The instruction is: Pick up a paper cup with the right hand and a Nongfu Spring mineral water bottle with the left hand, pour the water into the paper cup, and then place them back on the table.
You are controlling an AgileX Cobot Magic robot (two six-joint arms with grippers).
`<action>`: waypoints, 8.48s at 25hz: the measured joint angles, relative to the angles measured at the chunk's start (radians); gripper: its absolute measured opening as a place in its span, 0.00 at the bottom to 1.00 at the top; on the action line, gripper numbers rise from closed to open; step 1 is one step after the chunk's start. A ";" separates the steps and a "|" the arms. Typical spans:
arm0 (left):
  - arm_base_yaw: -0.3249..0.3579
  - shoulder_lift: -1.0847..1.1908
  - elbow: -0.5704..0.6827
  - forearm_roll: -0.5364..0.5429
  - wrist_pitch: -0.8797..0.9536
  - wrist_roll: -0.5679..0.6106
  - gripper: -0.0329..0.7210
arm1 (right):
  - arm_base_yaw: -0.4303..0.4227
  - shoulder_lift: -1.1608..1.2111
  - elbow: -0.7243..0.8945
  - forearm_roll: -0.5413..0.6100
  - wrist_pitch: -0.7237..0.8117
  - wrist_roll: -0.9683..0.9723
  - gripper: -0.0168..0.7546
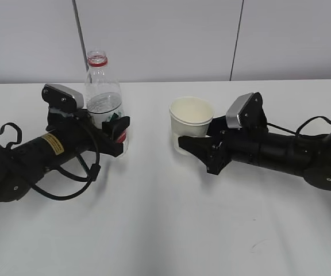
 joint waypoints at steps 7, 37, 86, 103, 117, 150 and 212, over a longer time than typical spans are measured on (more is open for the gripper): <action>0.000 0.000 -0.001 0.025 -0.001 0.046 0.54 | 0.000 0.000 0.000 -0.062 -0.013 0.006 0.60; 0.000 -0.114 0.007 -0.011 0.080 0.600 0.53 | 0.018 0.000 -0.023 -0.177 -0.024 0.088 0.60; 0.000 -0.114 0.007 -0.064 0.041 1.271 0.52 | 0.057 0.000 -0.086 -0.326 0.042 0.212 0.60; -0.002 -0.114 0.007 -0.064 0.041 1.363 0.52 | 0.060 0.000 -0.109 -0.394 0.119 0.267 0.60; -0.004 -0.114 0.007 -0.064 0.041 1.450 0.52 | 0.079 0.000 -0.115 -0.407 0.165 0.276 0.60; -0.004 -0.114 0.007 -0.110 0.041 1.526 0.52 | 0.079 0.000 -0.115 -0.417 0.167 0.282 0.60; -0.004 -0.116 0.007 -0.139 0.033 1.615 0.52 | 0.079 0.010 -0.119 -0.432 0.171 0.286 0.60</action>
